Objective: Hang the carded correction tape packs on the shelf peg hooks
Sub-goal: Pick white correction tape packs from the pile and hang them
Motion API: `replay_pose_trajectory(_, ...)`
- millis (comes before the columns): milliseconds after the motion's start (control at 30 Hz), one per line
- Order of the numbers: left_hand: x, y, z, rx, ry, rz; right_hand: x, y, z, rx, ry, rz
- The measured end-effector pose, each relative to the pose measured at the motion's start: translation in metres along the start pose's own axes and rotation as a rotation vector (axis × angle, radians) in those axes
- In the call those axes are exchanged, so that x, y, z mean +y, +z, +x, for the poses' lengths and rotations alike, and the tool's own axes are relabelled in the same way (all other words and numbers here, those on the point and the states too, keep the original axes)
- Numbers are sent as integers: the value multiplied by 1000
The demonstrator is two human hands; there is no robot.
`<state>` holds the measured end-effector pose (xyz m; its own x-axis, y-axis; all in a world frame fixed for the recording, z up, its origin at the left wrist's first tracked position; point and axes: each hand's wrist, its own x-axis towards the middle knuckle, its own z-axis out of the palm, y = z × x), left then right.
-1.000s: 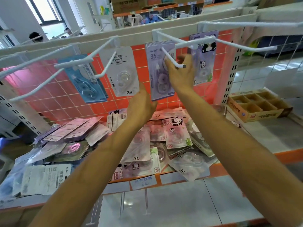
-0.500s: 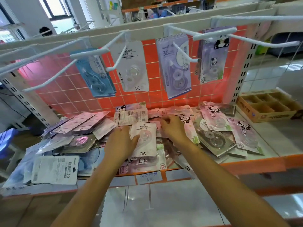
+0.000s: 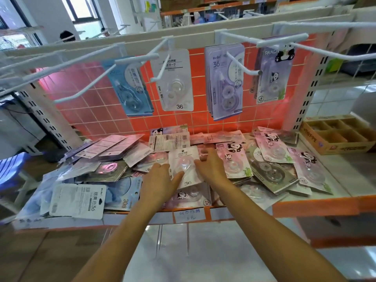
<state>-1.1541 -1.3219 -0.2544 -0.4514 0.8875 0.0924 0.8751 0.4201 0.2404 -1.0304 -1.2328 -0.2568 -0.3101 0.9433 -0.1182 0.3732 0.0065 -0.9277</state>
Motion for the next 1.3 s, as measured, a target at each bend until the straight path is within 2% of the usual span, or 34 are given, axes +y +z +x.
replay_pose_trajectory(100,1,0,-1,35,19,-154,-6,-1,-2,29,19,126)
replay_pose_trajectory(233,1,-7,-10,83,15,-414,-16,-7,-6,11,-54,284)
replay_pose_trajectory(367,-2,-14,-15,28,-37,-607,-29,-12,-16,-30,-153,355)
replay_pose_trajectory(600,-9,-24,-17,138,53,-591,-61,-20,-26,58,-411,326)
replay_pose_trajectory(800,-6,-36,-24,373,206,-577,-95,-31,-41,87,-641,385)
replay_pose_trajectory(1100,2,-67,-31,526,253,-607,-130,-41,-68,206,-838,424)
replay_pose_trajectory(1300,3,-77,-30,562,270,-612,-144,-45,-71,271,-873,418)
